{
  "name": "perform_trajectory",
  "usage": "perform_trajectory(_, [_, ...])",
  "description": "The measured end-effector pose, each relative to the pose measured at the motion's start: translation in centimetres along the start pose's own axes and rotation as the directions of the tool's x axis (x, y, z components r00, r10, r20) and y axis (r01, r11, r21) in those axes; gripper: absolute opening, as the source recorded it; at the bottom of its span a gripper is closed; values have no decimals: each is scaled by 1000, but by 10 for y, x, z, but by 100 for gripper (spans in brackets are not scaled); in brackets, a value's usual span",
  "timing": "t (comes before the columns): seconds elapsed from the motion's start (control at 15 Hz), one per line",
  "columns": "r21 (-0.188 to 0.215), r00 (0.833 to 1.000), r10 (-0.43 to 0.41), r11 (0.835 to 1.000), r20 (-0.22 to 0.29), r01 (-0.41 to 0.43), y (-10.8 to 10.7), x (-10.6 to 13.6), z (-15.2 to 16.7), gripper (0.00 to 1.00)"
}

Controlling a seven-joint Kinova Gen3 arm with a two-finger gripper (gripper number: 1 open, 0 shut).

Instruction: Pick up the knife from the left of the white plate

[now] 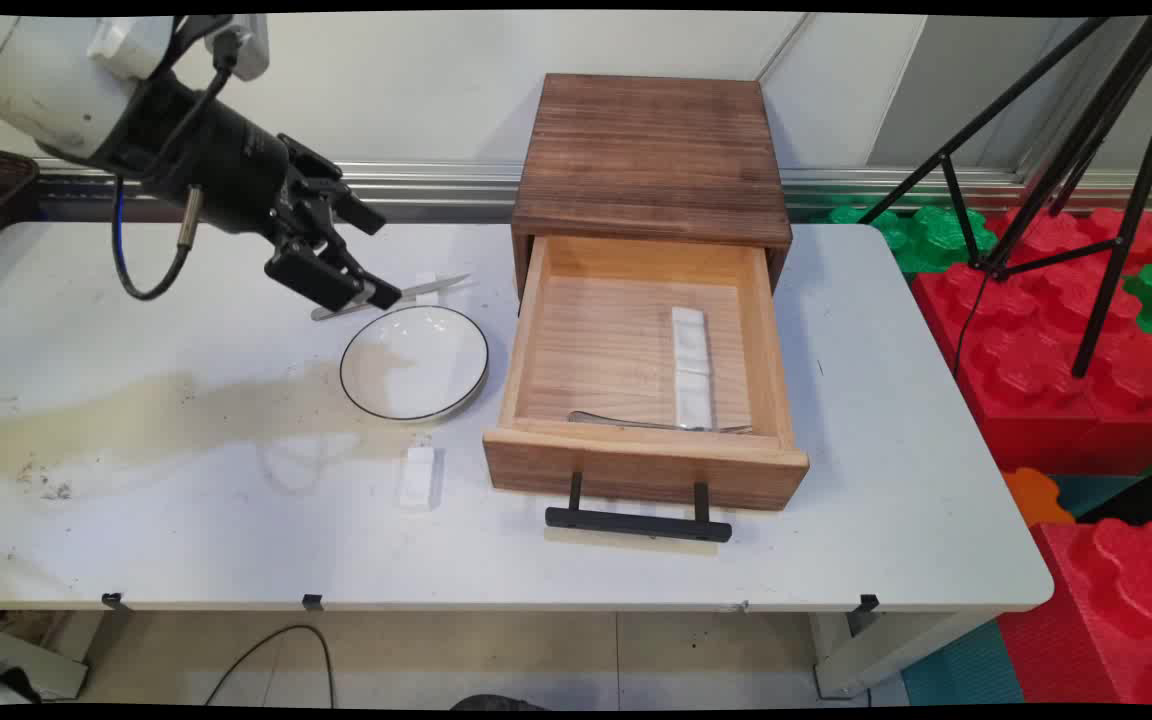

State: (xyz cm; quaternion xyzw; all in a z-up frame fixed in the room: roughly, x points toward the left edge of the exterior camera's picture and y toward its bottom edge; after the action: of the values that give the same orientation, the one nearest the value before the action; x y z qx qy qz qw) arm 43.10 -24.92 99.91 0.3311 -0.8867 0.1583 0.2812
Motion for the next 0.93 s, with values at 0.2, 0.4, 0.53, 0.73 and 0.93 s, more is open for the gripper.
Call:
perform_trajectory(0.2, [11,1000,0,1000,14,-1,-13,3,1,100])
perform_trajectory(0.4, [30,999,1,1000,32,-2,-32,5,4,100])
perform_trajectory(0.53, [49,999,-1,999,52,-1,-52,6,10,100])
perform_trajectory(0.73, [72,996,0,997,87,-6,-80,6,24,100])
perform_trajectory(0.93, [87,992,2,996,122,-13,-103,2,39,100])
